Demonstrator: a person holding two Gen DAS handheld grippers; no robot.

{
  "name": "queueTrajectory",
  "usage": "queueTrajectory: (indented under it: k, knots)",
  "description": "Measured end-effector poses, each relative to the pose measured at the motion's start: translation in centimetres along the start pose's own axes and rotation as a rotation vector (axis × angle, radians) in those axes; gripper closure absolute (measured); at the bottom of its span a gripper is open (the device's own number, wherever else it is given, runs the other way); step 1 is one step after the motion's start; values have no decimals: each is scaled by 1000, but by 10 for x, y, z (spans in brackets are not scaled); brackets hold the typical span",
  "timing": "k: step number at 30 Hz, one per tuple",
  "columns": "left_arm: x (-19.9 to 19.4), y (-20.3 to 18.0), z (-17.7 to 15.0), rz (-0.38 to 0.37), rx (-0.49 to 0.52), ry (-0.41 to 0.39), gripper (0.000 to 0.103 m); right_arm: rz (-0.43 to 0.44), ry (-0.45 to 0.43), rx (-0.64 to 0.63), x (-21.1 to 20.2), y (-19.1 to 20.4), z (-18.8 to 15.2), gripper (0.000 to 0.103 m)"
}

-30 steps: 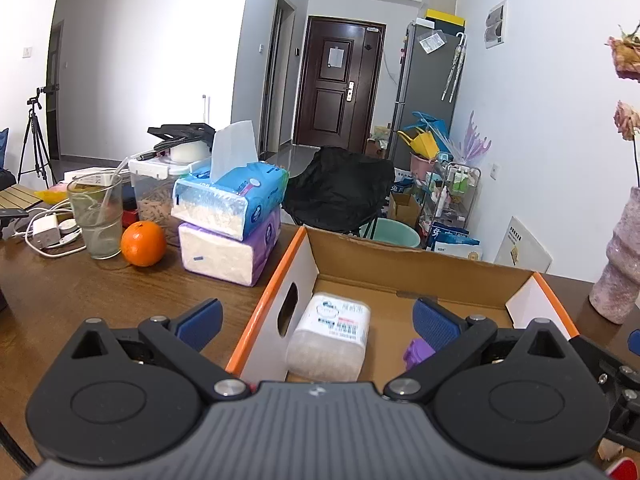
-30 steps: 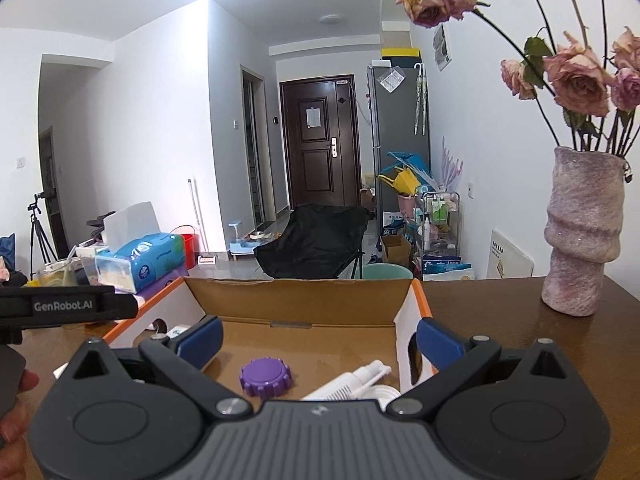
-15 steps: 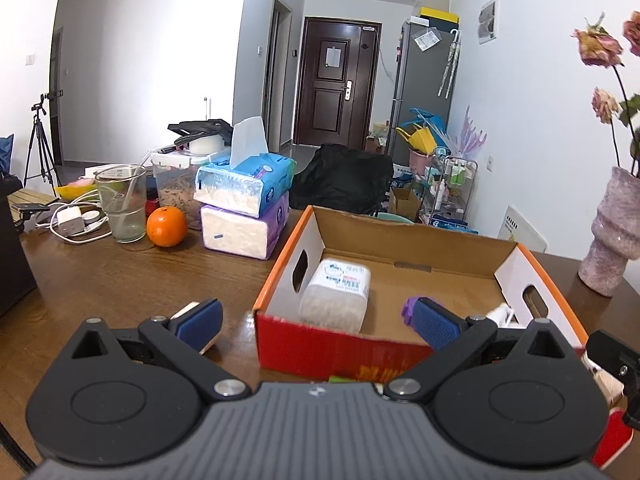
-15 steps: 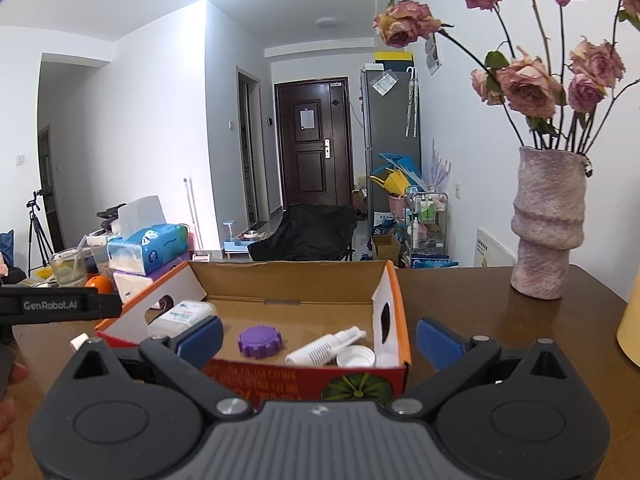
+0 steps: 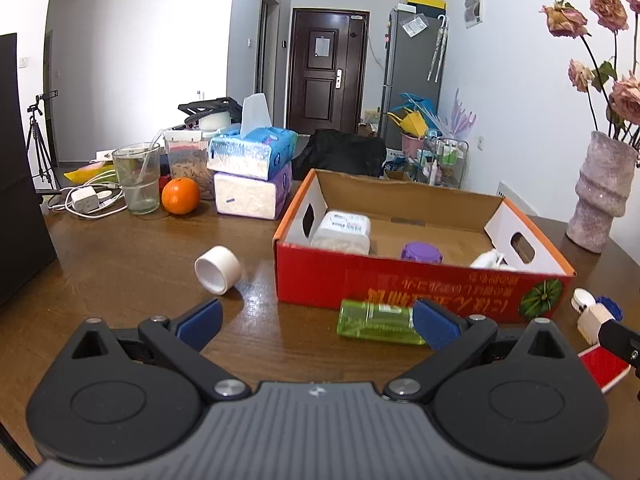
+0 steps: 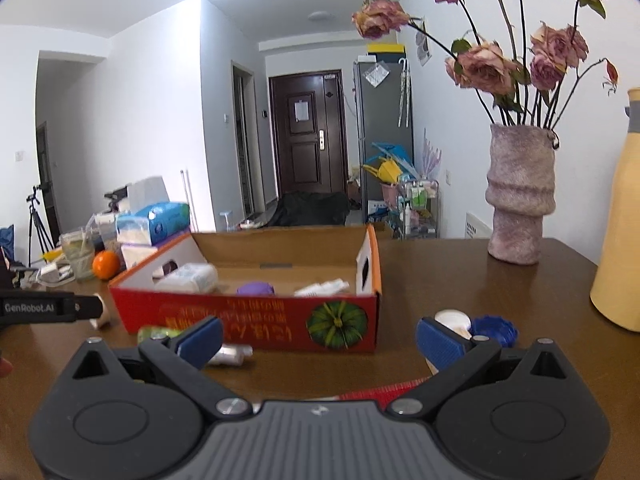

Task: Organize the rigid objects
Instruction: 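Withdraw both tools from the box back over the table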

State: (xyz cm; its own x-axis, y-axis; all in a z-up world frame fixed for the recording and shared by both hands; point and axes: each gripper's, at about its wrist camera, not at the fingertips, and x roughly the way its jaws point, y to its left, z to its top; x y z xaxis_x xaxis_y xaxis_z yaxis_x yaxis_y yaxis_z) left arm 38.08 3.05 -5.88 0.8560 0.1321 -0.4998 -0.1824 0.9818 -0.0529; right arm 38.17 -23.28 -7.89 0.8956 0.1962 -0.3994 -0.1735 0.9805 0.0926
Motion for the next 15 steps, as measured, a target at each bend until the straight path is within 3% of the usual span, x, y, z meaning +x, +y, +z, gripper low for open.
queueTrajectory:
  k: [15]
  knots:
    - [2,5,-17,-38,38,65,0,-40,115,-48,1,-6,-37,0]
